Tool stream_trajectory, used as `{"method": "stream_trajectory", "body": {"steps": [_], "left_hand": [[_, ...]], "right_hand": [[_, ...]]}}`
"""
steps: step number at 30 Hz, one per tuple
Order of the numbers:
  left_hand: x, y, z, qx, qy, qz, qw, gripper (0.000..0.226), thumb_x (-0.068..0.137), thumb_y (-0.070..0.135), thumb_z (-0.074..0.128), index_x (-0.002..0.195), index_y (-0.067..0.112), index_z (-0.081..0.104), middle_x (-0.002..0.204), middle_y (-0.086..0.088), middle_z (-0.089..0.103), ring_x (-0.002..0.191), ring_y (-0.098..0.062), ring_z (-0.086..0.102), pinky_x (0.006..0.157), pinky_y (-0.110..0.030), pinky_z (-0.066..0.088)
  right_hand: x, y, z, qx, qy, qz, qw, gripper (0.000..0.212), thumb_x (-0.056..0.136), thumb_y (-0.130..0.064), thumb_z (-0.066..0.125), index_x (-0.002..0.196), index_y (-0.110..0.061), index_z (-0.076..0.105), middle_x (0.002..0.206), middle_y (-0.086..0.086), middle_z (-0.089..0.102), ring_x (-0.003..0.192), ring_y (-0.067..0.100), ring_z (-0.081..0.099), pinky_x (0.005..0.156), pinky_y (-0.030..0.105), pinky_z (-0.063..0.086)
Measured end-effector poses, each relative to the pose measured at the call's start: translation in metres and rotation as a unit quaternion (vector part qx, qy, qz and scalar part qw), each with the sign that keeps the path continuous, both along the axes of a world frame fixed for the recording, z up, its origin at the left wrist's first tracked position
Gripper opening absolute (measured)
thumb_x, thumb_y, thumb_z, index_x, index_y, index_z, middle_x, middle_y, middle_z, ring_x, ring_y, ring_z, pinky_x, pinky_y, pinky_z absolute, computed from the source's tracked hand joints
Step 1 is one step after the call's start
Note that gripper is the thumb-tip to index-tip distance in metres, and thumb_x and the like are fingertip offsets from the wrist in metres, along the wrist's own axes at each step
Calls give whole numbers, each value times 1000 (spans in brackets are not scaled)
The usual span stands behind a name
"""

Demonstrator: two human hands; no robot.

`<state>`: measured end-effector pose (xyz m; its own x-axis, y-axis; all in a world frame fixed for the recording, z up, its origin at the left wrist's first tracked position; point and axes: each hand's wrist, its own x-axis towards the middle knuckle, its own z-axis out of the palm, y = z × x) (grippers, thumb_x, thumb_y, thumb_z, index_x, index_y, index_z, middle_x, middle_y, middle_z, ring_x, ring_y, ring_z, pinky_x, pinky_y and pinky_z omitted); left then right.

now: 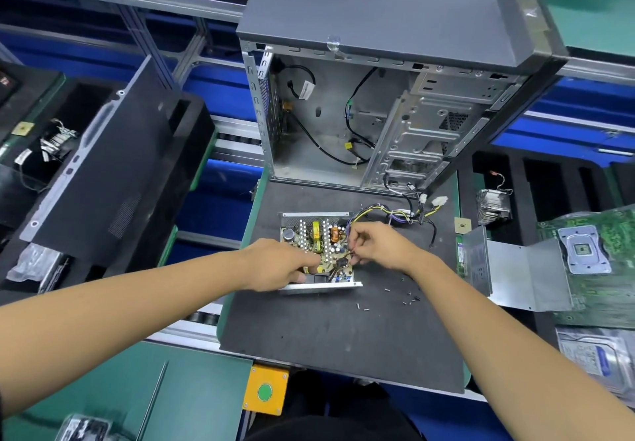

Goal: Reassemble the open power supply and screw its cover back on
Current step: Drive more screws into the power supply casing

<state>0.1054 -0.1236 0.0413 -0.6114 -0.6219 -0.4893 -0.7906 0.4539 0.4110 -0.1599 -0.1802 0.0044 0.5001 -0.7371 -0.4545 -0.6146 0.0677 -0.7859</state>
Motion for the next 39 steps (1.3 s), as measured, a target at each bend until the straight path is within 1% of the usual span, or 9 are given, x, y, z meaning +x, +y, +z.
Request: {"method": "stream_trajectory", "body": {"steps": [5,10,15,18,23,28,31,35,39], "left_hand": [[5,-2,4,-36,-19,-22,999,16,102,27,55,108,40,48,86,20,56,77,-7,49,66,-28,35],[2,0,9,-40,-69,-43,996,38,83,4,47,100,37,41,84,20,55,60,22,43,59,-23,40],[1,-2,3,-38,-71,-60,995,45,89,3,48,94,42,27,74,17,50,62,3,45,54,-26,29],[4,-8,1,5,-48,-38,998,31,98,14,54,96,40,38,73,20,54,68,-4,49,60,-29,35],[7,-14,-1,48,-38,-8,998,25,95,15,57,102,38,50,86,20,64,73,0,54,70,-31,47],[1,-20,4,64,-59,-37,995,22,96,17,58,95,35,44,85,18,65,74,-4,55,70,-34,47],[-5,-23,11,64,-78,-50,994,18,99,39,59,92,28,47,86,12,66,75,-10,57,65,-33,40],[-11,-24,17,15,-100,-64,993,31,95,63,56,90,37,41,77,17,60,65,2,45,63,-32,35],[-19,-16,13,-43,-29,-5,999,26,97,61,55,99,35,53,86,15,64,81,-9,58,69,-33,43]], "right_hand": [[-3,6,-6,-100,62,41,992,22,83,-9,67,73,-28,61,71,-15,62,88,11,49,72,24,37],[0,11,-8,-70,14,24,997,19,82,-5,63,77,-23,58,75,-13,61,64,-3,50,62,13,40],[3,13,-8,-80,-1,36,996,23,85,-2,60,76,-22,54,87,-2,55,63,-3,49,62,12,44],[2,17,-11,-61,-16,25,998,21,87,0,59,78,-18,53,82,2,58,57,-1,50,54,20,48],[1,21,-13,-68,-21,11,997,25,84,1,62,77,-22,54,77,-4,60,61,1,54,59,18,48],[3,24,-15,-36,-46,-11,998,25,86,5,60,77,-17,54,75,10,61,61,21,64,54,37,58],[5,25,-17,-24,-53,-15,998,24,85,9,59,78,-13,52,74,15,62,67,36,70,56,45,59],[4,26,-23,-5,-64,-41,997,25,85,11,61,76,-11,52,73,8,61,70,28,75,54,39,57],[3,28,-28,2,-61,-48,997,25,84,9,61,76,-13,53,70,6,62,71,25,75,54,34,53]]}}
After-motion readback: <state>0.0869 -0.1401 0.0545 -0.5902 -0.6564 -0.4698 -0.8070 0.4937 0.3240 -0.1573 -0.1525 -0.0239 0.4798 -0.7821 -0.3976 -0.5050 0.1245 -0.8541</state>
